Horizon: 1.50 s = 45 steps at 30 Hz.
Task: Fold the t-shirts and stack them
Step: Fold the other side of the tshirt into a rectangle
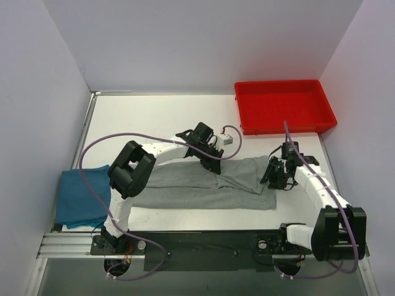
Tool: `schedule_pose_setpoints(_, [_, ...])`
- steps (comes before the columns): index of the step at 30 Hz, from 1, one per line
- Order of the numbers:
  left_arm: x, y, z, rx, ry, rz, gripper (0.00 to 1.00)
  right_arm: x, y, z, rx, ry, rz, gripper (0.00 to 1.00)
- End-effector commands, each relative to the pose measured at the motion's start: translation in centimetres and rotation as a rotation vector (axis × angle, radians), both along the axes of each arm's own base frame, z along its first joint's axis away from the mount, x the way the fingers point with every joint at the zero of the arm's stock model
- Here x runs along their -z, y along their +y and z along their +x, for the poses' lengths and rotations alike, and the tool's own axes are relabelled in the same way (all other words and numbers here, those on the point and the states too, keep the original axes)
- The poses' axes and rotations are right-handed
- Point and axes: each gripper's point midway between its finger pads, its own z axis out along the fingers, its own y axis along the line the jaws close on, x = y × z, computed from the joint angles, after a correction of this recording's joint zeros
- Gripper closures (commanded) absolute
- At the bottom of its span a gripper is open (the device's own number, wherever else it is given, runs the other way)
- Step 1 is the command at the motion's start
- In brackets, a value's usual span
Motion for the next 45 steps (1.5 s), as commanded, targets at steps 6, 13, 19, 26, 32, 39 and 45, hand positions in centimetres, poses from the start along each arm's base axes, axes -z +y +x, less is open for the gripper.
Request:
schedule_pose_setpoints(6, [-2.0,-1.0,0.0,0.027,-0.038,-0.064,1.00,-4.6,1.1,5.4,-0.206,-0.256,-0.042,0.62])
schedule_pose_setpoints(13, [-1.9,-0.9,0.0,0.020,-0.042,-0.061,1.00,-4.0,4.3,8.8,-0.295,-0.272,0.040,0.62])
schedule_pose_setpoints(19, [-1.8,-0.9,0.1,0.016,-0.049,-0.056,1.00,-2.0,4.0,9.1,-0.277,-0.205,0.024,0.97])
schedule_pose_setpoints(26, [-1.5,-0.9,0.5,-0.002,-0.053,-0.048,1.00,-3.3,0.8,11.2,-0.165,-0.266,-0.100,1.00])
schedule_pose_setpoints(32, [-1.2,-0.8,0.6,-0.010,-0.053,-0.039,1.00,-1.9,0.6,11.6,-0.173,-0.241,-0.111,1.00])
schedule_pose_setpoints(39, [-1.2,-1.0,0.8,-0.009,-0.059,-0.040,1.00,-2.0,-0.3,12.1,-0.167,-0.252,-0.152,1.00])
schedule_pose_setpoints(45, [-2.7,-1.0,1.5,-0.004,-0.074,-0.036,0.46,-3.0,-0.6,11.3,-0.180,-0.208,-0.165,0.65])
